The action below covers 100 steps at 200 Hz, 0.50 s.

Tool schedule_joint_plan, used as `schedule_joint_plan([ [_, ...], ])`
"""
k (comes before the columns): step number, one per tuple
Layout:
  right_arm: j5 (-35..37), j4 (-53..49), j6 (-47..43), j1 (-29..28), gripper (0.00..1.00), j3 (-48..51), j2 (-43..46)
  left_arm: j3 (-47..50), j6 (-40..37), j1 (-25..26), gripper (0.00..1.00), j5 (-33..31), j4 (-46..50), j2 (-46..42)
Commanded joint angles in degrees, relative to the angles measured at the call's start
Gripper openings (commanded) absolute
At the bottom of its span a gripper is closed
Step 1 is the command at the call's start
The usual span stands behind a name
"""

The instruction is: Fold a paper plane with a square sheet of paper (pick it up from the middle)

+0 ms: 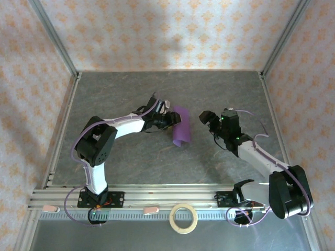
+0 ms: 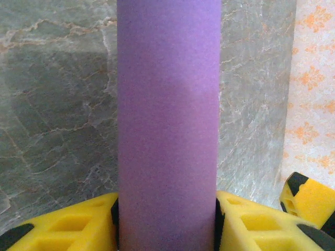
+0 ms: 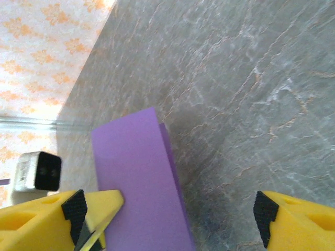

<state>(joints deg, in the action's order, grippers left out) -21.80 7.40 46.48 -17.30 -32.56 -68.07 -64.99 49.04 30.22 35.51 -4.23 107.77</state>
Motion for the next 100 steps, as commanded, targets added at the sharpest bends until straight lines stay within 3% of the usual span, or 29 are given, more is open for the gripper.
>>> schedule_joint_plan([
  [1,-4.7,2.3,-1.0,0.2,0.84,-1.2,-2.7,2.2,2.8,-0.3,0.47,1.6,-7.0,0.6],
  [37,-9.3,5.4,-1.7,0.0,0.78,-1.2,-5.4,5.9,5.3,-0.9,0.48,1.1,-11.3,1.2],
  [100,-11.1,5.5,-0.7,-1.4,0.69,-3.0,-9.8,5.1,-2.4,-1.6,0.54,-3.3,-2.4,0.7],
])
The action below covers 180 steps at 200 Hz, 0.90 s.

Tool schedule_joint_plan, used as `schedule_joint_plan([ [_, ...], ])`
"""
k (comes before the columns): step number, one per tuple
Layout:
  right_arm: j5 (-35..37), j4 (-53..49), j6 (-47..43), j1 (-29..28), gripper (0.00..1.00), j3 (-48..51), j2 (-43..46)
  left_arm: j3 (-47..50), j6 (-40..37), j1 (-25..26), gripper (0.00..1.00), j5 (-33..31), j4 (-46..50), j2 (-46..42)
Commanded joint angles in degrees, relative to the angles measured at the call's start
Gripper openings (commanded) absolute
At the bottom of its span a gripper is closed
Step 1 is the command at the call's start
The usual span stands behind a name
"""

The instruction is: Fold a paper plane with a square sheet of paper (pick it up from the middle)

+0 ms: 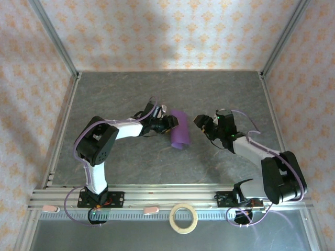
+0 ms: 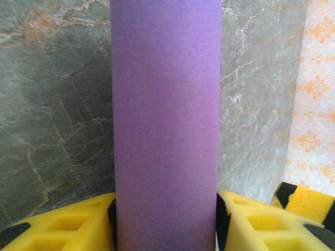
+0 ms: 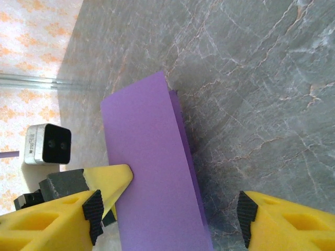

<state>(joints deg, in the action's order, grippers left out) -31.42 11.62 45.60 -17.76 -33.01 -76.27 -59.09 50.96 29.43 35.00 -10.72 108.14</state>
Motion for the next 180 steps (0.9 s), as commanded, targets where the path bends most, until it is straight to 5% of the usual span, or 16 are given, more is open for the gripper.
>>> schedule_joint_plan([
  [1,-1.5,1.3,0.1,-1.0,0.69,-2.5,-1.7,-0.9,-4.5,-0.9,0.54,-2.8,4.4,0.3],
  [76,0.2,1.4,0.8,-4.4,0.65,-4.3,-4.4,-6.8,-17.7,-1.1,0.69,-13.5,20.9,-1.0],
  [180,-0.9,3.1,1.9,-6.6,0.5,-5.4,-8.1,-6.0,-21.3,-1.1,0.66,-18.7,24.7,-2.6],
])
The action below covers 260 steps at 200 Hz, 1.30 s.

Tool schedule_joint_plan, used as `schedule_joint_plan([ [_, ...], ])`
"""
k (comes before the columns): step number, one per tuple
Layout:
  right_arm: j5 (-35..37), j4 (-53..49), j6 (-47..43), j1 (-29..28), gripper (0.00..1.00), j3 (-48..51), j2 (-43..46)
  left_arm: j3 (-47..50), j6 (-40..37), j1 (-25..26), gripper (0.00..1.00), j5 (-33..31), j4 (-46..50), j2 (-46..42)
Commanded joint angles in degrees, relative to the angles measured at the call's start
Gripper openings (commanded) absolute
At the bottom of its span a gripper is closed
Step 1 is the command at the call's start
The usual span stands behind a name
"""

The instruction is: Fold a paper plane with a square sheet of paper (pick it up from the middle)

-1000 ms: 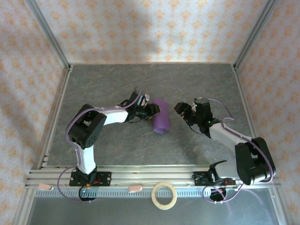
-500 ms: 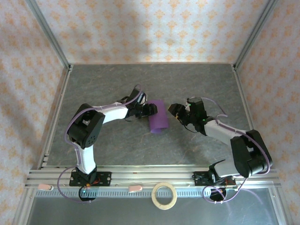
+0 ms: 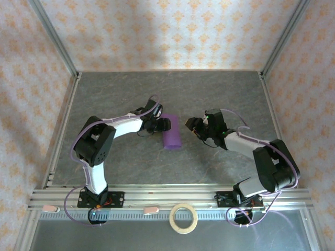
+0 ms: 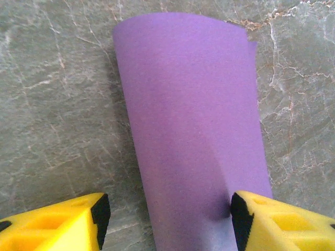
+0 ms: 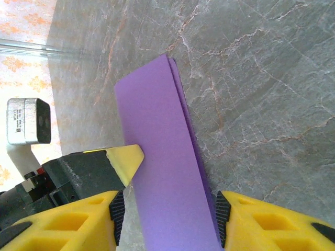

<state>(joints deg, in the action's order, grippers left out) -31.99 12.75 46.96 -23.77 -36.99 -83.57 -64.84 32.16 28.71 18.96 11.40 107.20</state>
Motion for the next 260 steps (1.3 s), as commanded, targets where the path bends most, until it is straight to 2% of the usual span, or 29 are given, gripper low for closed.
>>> schedule_joint_plan([
  [1,-0.4,2.0,0.6,-0.6,0.5,-1.4,-0.9,-0.2,-2.5,-0.4,0.66,-2.7,2.6,-1.6],
  [19,-0.6,2.1,0.7,-0.8,0.48,-1.5,-1.4,-0.4,-3.2,-0.4,0.62,-2.8,2.9,-1.3],
  [116,-1.0,3.3,1.3,-0.9,0.47,-1.3,-3.2,-1.8,-8.0,-0.4,0.67,-4.9,5.6,2.1],
  [150,-1.0,3.3,1.5,-1.0,0.47,-1.4,-3.7,-2.3,-5.8,-0.4,0.68,-7.6,6.7,4.3],
  [190,-0.7,3.2,1.8,-1.1,0.46,-1.1,-3.9,-1.5,-5.8,-0.3,0.65,-7.3,5.8,5.6],
  [260,-0.4,3.2,2.2,-1.1,0.46,-1.1,-4.1,-1.6,-7.7,0.1,0.69,-10.6,6.1,7.1],
])
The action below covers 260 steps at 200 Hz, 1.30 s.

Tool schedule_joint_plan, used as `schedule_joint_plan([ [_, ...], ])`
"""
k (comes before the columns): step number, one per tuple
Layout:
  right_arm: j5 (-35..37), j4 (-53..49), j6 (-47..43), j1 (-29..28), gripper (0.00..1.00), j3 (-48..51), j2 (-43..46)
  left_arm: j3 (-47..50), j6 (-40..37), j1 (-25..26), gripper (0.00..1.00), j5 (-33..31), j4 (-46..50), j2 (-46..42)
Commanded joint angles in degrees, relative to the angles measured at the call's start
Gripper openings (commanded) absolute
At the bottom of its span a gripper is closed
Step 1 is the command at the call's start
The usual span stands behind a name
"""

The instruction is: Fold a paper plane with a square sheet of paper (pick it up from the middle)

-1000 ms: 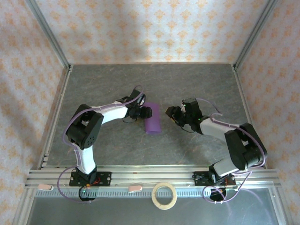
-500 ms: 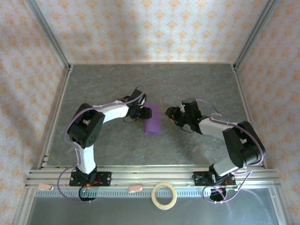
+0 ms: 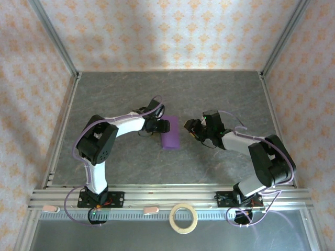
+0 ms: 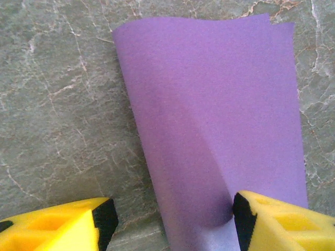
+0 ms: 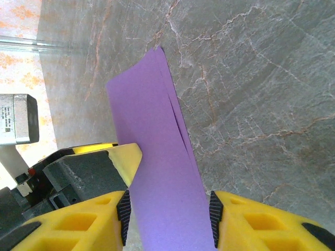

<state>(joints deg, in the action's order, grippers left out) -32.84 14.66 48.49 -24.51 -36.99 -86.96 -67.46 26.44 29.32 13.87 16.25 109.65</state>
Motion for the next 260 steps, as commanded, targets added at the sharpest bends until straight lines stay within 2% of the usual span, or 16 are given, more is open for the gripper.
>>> schedule_joint_plan([
  [1,0.5,1.3,0.6,-0.4,0.46,-1.0,-0.7,1.0,-2.0,-0.5,0.69,-5.6,1.3,4.7],
  [74,1.0,0.5,0.5,-0.4,0.46,-0.8,-0.1,-1.0,-4.0,0.2,0.72,-10.1,3.4,7.2],
  [128,1.2,0.5,0.6,-0.4,0.46,-0.4,0.0,-1.7,-6.1,0.2,0.72,-11.2,3.5,8.3],
  [149,1.0,0.5,0.6,-0.4,0.46,-0.6,-0.1,-2.7,-7.0,0.7,0.73,-15.0,4.8,9.0],
  [260,1.2,0.7,0.9,-0.4,0.46,-0.3,-0.2,-2.9,-7.7,0.8,0.74,-13.8,3.9,9.9],
])
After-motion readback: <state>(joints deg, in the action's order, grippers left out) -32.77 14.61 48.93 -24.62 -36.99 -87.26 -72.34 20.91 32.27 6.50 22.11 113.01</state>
